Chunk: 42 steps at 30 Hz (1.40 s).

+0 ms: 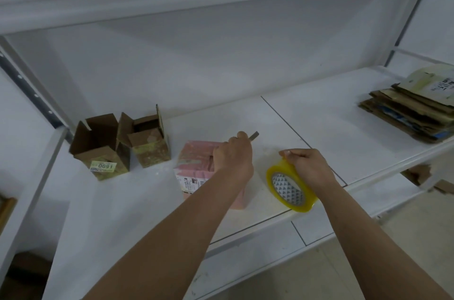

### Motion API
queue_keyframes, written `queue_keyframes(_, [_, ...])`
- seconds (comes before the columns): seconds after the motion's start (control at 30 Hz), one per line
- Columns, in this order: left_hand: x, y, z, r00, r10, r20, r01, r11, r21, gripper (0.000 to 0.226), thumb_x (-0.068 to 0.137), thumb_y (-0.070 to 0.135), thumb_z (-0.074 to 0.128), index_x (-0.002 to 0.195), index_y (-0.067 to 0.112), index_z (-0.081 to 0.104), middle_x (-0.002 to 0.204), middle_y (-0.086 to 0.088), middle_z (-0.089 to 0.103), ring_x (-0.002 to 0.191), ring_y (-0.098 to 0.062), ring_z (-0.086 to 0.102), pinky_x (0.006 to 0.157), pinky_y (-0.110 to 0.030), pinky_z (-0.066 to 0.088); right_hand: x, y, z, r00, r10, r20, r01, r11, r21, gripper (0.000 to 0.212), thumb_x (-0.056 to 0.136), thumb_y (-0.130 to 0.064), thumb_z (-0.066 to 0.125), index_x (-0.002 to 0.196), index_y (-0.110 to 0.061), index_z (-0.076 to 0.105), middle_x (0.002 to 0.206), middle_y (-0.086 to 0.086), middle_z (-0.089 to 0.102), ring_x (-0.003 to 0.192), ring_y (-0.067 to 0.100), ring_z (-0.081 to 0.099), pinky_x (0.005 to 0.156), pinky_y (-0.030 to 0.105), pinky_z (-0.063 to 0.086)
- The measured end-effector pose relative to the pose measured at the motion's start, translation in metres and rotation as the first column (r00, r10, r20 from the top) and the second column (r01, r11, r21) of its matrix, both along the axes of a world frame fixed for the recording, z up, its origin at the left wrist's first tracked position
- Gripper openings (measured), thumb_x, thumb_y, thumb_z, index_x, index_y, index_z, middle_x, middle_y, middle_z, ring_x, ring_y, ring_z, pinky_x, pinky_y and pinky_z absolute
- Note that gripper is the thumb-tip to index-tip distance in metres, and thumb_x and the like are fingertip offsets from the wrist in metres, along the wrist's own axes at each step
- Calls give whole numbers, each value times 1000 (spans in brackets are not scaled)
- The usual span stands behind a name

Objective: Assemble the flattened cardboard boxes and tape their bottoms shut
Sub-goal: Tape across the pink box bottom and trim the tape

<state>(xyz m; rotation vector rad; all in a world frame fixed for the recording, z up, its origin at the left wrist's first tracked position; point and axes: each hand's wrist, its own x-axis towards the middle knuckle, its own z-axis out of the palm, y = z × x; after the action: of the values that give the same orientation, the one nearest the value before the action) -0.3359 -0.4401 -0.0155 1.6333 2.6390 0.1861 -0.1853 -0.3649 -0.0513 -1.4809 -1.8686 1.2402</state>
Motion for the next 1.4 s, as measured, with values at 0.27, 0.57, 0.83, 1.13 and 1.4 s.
queue_keyframes(0.27, [-34, -28, 6, 863, -491, 120, 491, 870, 28, 31, 81, 15, 62, 94, 16, 34, 77, 3, 48, 69, -21, 50, 54, -32, 31, -1, 0, 17, 997, 20, -70, -20, 1000, -4, 17, 89, -43, 60, 81, -46, 75, 116, -13, 68, 110, 18, 61, 103, 46, 45])
queue_keyframes(0.57, [-78, -54, 16, 763, -553, 335, 553, 827, 107, 43, 74, 22, 82, 94, 22, 43, 77, 12, 46, 64, 1, 43, 56, -15, 34, -13, -4, 42, 979, 179, -101, -180, 984, -7, 11, 88, -40, 67, 87, -36, 78, 97, -13, 73, 97, 13, 66, 101, 43, 48])
queue_keyframes(0.83, [-43, -39, 38, 645, -135, 752, -208, 916, 343, 53, 73, 67, 64, 104, 24, 66, 97, 8, 67, 90, -6, 62, 72, -24, 45, -22, -10, 74, 944, 324, 55, -328, 938, 115, 18, 91, -44, 60, 88, -58, 71, 110, -21, 70, 111, 10, 61, 104, 43, 45])
queue_keyframes(1.13, [-41, -34, 51, 597, -259, 759, -110, 911, 397, 25, 81, 28, 77, 63, 16, 65, 65, 2, 68, 62, -7, 64, 71, -29, 53, -20, -16, 100, 889, 459, 8, -458, 889, -17, 58, 76, -48, 72, 127, -24, 61, 118, 0, 65, 109, 21, 63, 100, 34, 48])
queue_keyframes(1.4, [-56, -67, 45, 662, -183, 727, -267, 848, 457, 40, 88, 20, 70, 54, 14, 50, 46, 13, 45, 47, -5, 43, 55, -19, 39, -20, -7, 98, 853, 408, -326, -452, 889, -70, 63, 63, -59, 69, 100, -9, 73, 72, 4, 71, 63, 17, 65, 59, 25, 51])
